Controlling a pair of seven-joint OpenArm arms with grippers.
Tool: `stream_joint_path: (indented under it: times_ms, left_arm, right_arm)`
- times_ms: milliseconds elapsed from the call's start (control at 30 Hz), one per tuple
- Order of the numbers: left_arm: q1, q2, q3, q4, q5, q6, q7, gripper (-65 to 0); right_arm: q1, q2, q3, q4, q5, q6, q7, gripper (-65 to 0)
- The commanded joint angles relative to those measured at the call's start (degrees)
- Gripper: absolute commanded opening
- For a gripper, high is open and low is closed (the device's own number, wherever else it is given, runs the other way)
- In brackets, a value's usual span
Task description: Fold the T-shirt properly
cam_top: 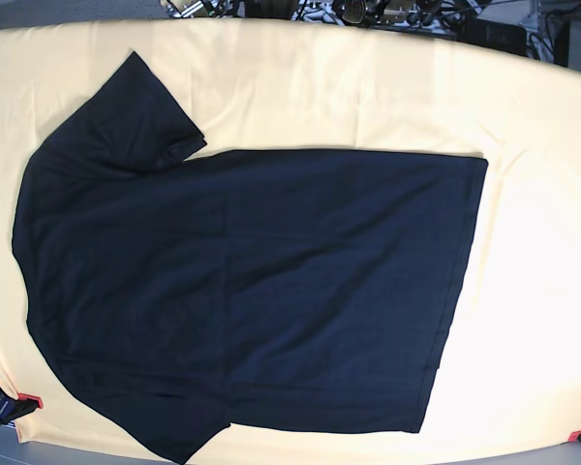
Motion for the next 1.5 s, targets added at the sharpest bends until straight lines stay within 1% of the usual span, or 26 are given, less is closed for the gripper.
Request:
stream_joint_path:
  times_ms: [0,467,533,567,633,700,733,800,867,933,1000,1033,1167,1233,1300,1333,1367,1467]
  left_arm:
    - [0.02,0.11,0.17,0.31,0.02,-0.13,0.00,-65.0]
    - [0.02,0.13,0.17,0.31,0.04,-0.13,0.11,-65.0]
    - [0.02,0.11,0.17,0.31,0.63,-0.15,1.18,-65.0]
    - [0.02,0.11,0.17,0.31,1.77,-0.15,2.10,-65.0]
    - [0.02,0.00,0.17,0.39,4.50,-0.17,4.09,-65.0]
    - [0.28,-0.04,0.46,1.42,6.75,-0.17,6.82,-65.0]
    - [0.76,-0.39,0.92,2.47,7.50,-0.15,8.13,-65.0]
    - [2.10,-1.70,2.64,5.57,7.48,-0.15,9.55,-65.0]
    - [3.89,-3.23,5.25,9.01,7.45,-0.15,9.92,-65.0]
    - [5.77,-4.90,8.41,12.11,7.48,-0.13,10.16,-65.0]
    - [7.58,-6.05,11.76,14.82,7.45,-0.13,10.36,-65.0]
    - [8.52,-6.47,13.33,16.06,7.45,-0.13,10.36,-65.0]
    - [12.35,-7.50,18.27,20.87,7.39,-0.15,11.85,-65.0]
    - [14.43,-7.89,19.87,23.47,7.26,-0.13,12.94,-65.0]
    - [16.28,-8.55,20.81,26.16,5.68,-0.17,14.14,-65.0]
    - [17.14,-9.03,21.00,27.52,4.85,-0.17,14.86,-65.0]
    - [17.99,-9.55,21.00,28.92,4.33,-0.46,15.56,-65.0]
    - [20.20,-10.82,21.00,33.16,3.98,-3.30,17.88,-65.0]
  right_arm:
    - [0.13,0.09,-0.07,0.52,-0.04,-0.24,-0.17,-65.0]
    - [0.13,0.07,-0.07,0.52,-0.04,-0.20,0.24,-65.0]
    - [0.11,0.09,-0.07,0.52,-0.02,-0.20,-0.04,-65.0]
    - [0.09,0.13,-0.07,0.50,-0.02,0.04,-0.87,-65.0]
    - [-0.13,0.57,-0.07,0.50,-0.04,2.36,-2.62,-65.0]
    - [-0.85,1.70,-0.07,0.50,-0.04,4.92,-3.45,-65.0]
    - [-1.44,2.60,-0.07,0.52,-0.02,5.31,-3.41,-65.0]
    - [-2.58,4.70,-0.07,0.52,0.04,5.20,-3.19,-65.0]
    - [-3.28,6.84,-0.07,0.57,1.68,4.55,-2.95,-65.0]
    - [-3.54,8.81,-0.07,0.61,3.28,5.01,-2.97,-65.0]
    - [-3.74,11.02,-0.07,0.61,3.21,7.43,-3.02,-65.0]
    - [-3.76,11.45,-0.07,0.61,3.23,9.46,-3.02,-65.0]
    - [-5.01,11.45,-0.09,0.68,3.52,17.38,-2.99,-65.0]
    - [-6.16,11.32,-0.07,0.68,6.60,20.90,-2.99,-65.0]
    - [-7.65,11.34,-0.07,1.09,9.42,24.50,-2.99,-65.0]
    - [-8.59,11.34,-0.07,1.84,10.08,25.86,-2.99,-65.0]
    - [-9.64,11.50,-0.07,3.02,10.69,26.43,-2.99,-65.0]
    - [-13.66,11.65,-0.07,8.48,10.93,26.80,-3.04,-65.0]
